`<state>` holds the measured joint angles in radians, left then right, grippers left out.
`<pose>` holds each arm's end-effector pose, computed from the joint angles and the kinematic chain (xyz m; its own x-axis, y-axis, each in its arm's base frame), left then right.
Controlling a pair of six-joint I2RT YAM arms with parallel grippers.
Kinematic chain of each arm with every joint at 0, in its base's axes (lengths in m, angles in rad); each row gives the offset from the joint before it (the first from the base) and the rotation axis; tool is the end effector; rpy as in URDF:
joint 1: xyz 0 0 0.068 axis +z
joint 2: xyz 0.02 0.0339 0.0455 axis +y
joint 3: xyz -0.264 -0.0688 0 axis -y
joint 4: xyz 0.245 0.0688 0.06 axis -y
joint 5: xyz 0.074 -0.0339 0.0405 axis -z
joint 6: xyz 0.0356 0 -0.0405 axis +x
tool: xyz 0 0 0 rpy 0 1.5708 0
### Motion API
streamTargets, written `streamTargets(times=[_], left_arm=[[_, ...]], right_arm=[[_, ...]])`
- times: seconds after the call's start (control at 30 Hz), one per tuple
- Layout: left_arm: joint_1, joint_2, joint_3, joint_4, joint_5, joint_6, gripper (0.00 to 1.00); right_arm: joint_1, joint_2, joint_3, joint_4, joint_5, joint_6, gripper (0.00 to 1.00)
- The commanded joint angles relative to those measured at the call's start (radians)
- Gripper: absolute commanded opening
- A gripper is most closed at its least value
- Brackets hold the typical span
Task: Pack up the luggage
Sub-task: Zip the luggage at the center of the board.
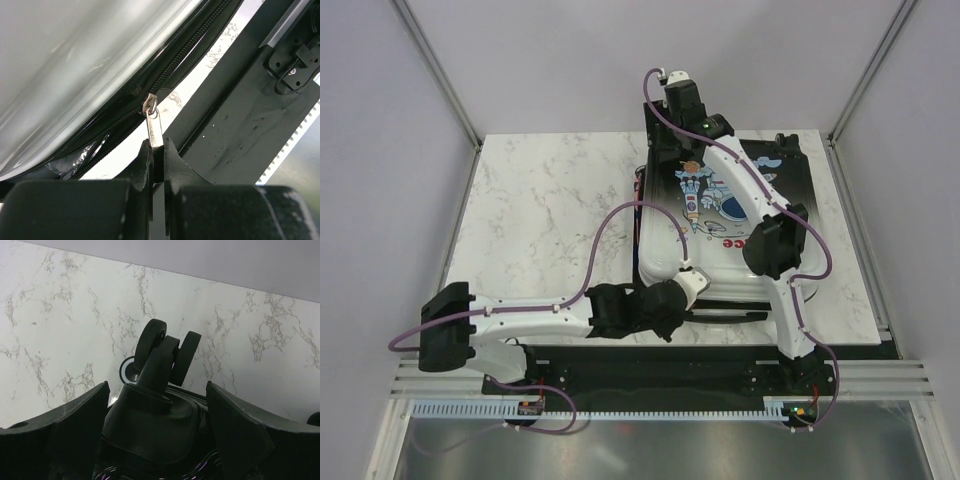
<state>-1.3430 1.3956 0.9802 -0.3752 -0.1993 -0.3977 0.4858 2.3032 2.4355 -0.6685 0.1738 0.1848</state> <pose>0.0744 -0.2896 0.2521 -0.5056 0.5001 -0.7030 0.7892 0.5973 -0.1427 0.4673 0.2398 0.3459 -0.5044 -0.0617 -0.8613 -0.2398 0.9682 0.0711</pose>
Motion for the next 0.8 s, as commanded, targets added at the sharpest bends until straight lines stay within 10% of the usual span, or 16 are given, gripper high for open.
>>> streamTargets(times=[0.0,0.77], left_arm=[[-0.084,0.006,0.060,0.084,0.136,0.039,0.02],[0.068,-0.589,-0.328,-0.321,-0.176,-0.335,0.02]], right_arm=[[0.002,0.021,0.036,-0.028,-0.013,-0.042,0.86],[0.022,-0.209,-0.615,0.055,0.089,-0.054,0.85]])
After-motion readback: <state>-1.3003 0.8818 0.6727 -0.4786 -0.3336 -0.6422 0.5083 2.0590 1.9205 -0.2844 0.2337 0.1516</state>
